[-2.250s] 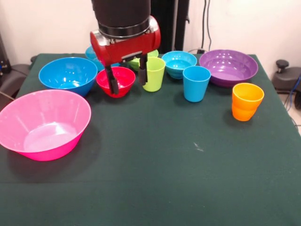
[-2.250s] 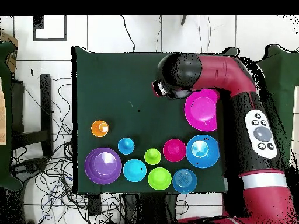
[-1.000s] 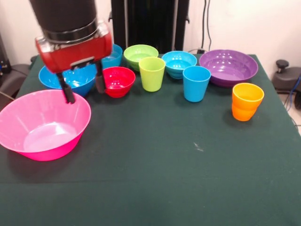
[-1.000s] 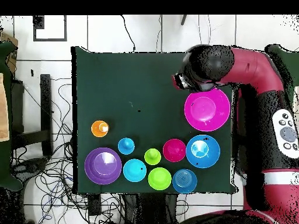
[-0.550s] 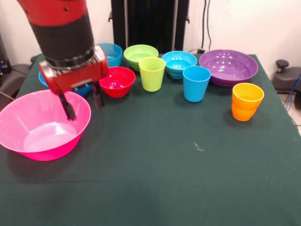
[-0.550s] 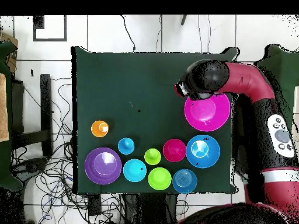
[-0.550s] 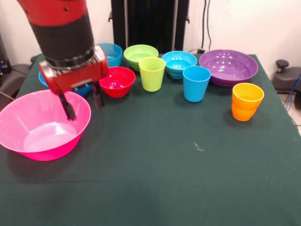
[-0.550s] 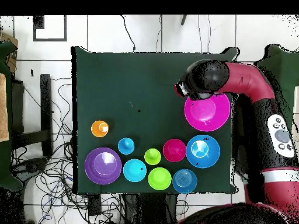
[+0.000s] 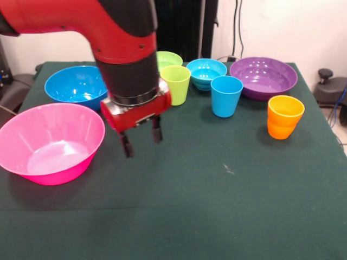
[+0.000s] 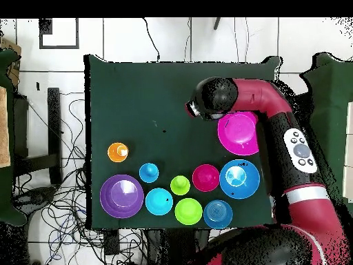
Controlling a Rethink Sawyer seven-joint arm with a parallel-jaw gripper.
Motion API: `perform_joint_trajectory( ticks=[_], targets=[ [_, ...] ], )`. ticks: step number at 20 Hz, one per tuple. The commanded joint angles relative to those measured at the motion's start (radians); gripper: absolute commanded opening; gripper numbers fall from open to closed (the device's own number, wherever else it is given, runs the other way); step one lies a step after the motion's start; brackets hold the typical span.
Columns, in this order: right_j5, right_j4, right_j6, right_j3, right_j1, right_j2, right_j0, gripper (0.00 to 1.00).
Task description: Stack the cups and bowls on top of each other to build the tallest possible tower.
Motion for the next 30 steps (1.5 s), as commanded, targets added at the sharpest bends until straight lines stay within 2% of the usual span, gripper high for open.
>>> perform_joint_trajectory(
  ticks=[1,4,9,13,18,21,25,30],
  targets=[
    [-0.023,-0.058,-0.111,0.071,-0.029,-0.011,0.02,1.0],
    [-0.009,-0.06,-0.143,0.101,-0.061,-0.014,-0.006,1.0],
    [0.086,-0.036,-0.233,0.138,-0.145,0.002,-0.061,1.0],
    [0.052,-0.052,-0.211,0.165,-0.152,0.001,-0.07,1.0],
    [0.003,-0.085,-0.207,0.157,-0.112,0.002,-0.075,1.0],
    [-0.099,-0.135,-0.136,0.156,-0.04,-0.02,-0.05,1.0],
    [-0.19,-0.168,-0.04,0.175,-0.009,-0.047,-0.034,1.0],
    [-0.263,-0.2,-0.01,0.168,0.03,-0.064,-0.027,1.0]
  ],
)
